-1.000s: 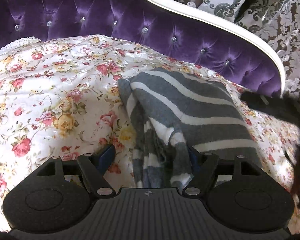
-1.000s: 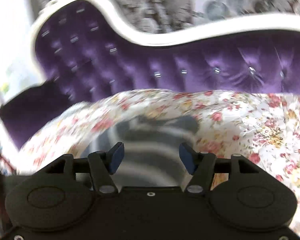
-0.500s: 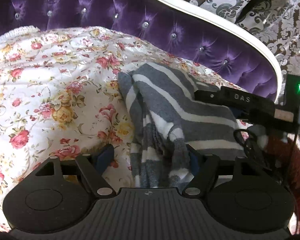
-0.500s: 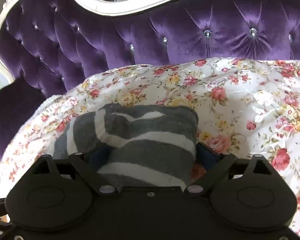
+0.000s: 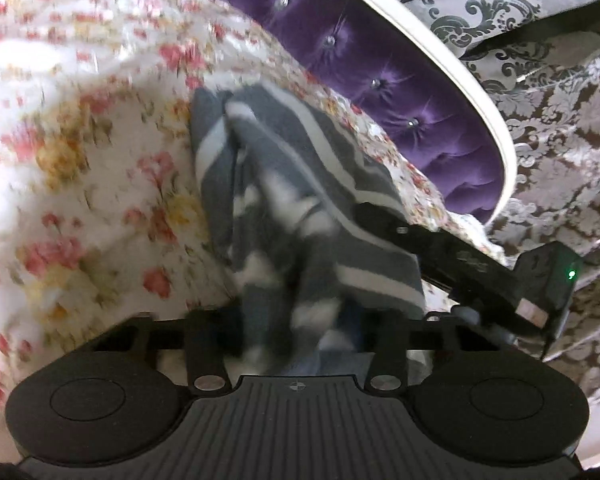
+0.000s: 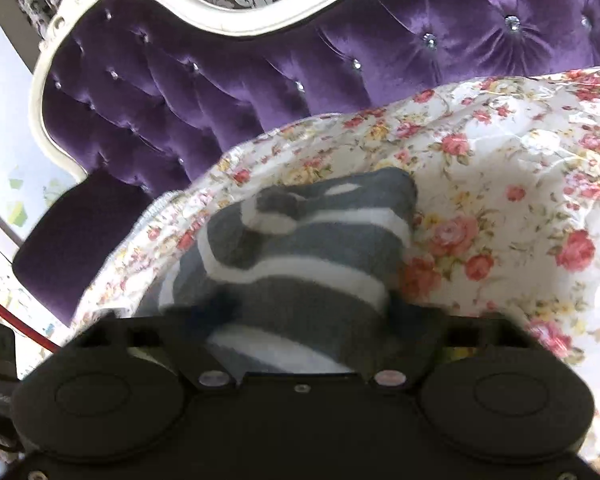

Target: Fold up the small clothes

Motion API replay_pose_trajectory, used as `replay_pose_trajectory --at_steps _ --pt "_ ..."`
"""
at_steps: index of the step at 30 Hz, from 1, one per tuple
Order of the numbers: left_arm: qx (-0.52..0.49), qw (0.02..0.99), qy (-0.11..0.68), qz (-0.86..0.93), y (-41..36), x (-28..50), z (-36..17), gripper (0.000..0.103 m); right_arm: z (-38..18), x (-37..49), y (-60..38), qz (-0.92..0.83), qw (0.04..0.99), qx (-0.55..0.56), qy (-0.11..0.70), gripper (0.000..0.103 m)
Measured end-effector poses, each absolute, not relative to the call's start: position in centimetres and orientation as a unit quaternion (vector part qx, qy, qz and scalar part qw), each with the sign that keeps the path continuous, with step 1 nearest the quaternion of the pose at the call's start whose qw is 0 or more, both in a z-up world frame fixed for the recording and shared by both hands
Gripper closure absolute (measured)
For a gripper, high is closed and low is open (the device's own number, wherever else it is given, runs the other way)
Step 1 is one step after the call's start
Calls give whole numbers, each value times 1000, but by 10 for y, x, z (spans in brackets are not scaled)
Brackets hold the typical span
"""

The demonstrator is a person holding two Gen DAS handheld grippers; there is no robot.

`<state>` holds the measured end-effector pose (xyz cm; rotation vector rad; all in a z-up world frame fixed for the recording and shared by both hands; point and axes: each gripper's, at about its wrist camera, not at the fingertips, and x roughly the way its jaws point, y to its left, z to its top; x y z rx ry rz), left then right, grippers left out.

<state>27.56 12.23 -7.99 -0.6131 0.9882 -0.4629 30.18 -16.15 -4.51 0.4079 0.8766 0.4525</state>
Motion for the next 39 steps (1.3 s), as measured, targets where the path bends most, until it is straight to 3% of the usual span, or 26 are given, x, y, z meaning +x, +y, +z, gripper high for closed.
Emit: replay_pose_trajectory --at_steps 4,13,22,35,37,39 --pt "-309 794 465 -240 120 261 -79 73 -36 289 -176 216 844 236 430 52" --pt "-295 771 479 -299 101 177 -52 73 -10 200 -204 212 830 232 461 53" --pt "-307 738 492 -344 92 63 -59 71 5 84 -211 234 822 202 479 52" --pt "-296 786 473 -268 117 -26 -78 71 6 -14 -209 196 854 162 454 42" --pt "-266 806 462 -257 115 -33 -72 71 4 -22 -207 183 862 145 450 34" --pt "-238 826 449 -243 109 -40 -64 70 2 -28 -205 174 868 139 443 34"
